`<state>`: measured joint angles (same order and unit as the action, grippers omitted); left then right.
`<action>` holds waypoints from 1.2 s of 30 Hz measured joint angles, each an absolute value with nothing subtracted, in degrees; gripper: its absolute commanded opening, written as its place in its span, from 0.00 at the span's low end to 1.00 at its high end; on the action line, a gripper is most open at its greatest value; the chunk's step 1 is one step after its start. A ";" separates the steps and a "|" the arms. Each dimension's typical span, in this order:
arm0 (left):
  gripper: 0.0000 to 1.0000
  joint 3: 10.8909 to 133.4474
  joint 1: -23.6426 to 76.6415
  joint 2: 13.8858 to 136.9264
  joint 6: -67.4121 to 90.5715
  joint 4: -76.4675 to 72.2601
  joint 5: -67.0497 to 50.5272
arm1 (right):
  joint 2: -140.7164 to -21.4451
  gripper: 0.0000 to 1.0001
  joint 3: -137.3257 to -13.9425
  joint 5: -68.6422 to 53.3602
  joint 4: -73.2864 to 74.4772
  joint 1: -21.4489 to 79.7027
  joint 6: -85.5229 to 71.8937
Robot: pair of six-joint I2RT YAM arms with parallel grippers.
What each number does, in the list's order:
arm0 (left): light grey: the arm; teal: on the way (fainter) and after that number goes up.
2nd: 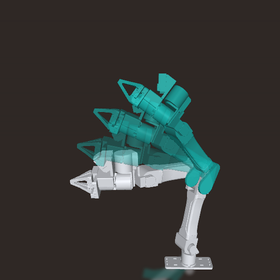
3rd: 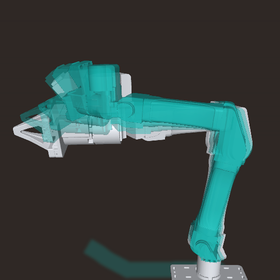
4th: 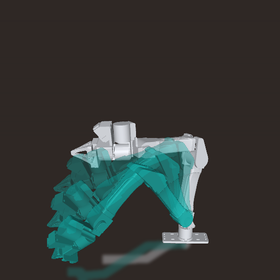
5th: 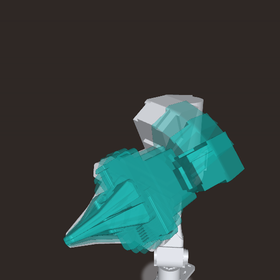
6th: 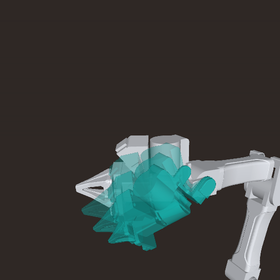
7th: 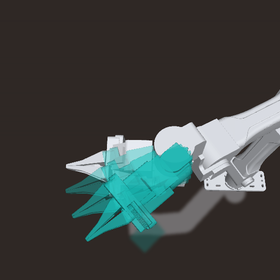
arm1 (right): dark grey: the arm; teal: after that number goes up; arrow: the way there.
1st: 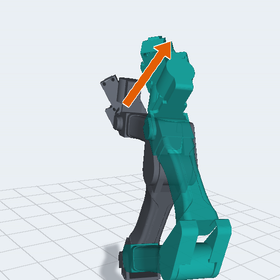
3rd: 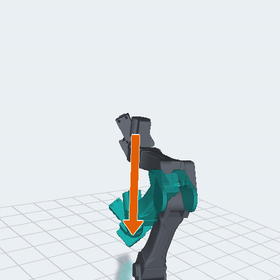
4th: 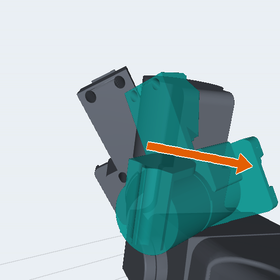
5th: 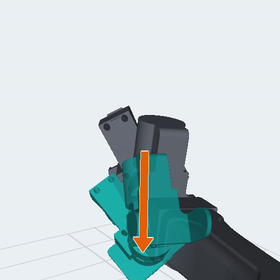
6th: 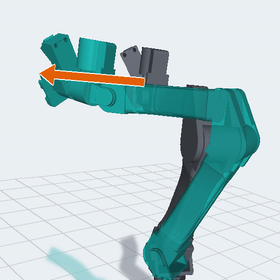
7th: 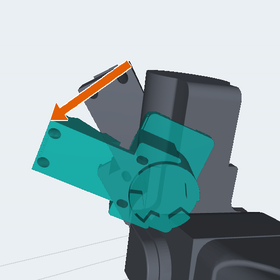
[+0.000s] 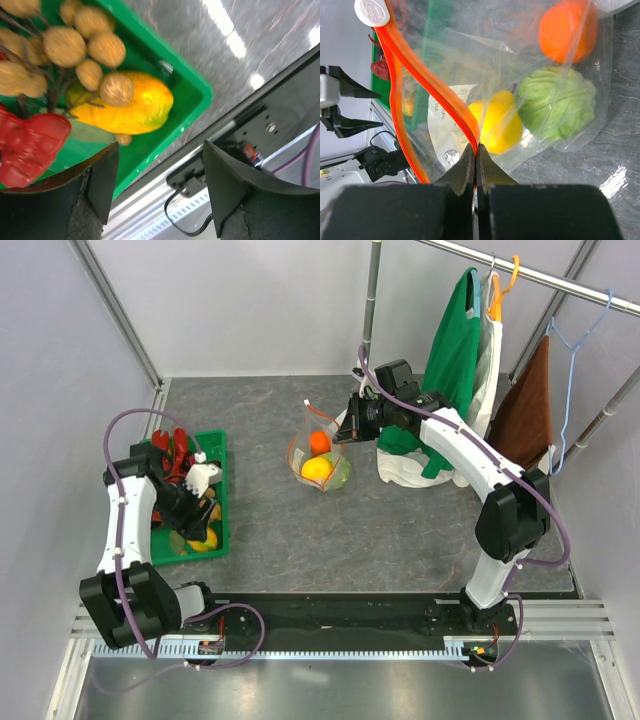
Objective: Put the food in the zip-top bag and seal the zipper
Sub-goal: Pick up the fake fruit from the bin.
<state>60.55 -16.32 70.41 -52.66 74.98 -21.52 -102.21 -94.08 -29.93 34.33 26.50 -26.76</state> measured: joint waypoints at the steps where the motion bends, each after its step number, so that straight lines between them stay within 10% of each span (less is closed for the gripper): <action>1: 0.78 59.70 -16.32 70.28 -53.49 75.16 -20.40 | -102.21 0.00 -94.08 -29.93 34.30 26.50 -26.76; 6: 0.97 57.67 -16.38 69.41 -53.87 74.89 -17.08 | -102.17 0.00 -93.73 -29.93 34.24 26.50 -26.76; 36: 1.00 45.19 -15.97 71.94 -22.06 50.46 -7.70 | -102.06 0.00 -93.14 -29.87 34.24 26.50 -26.57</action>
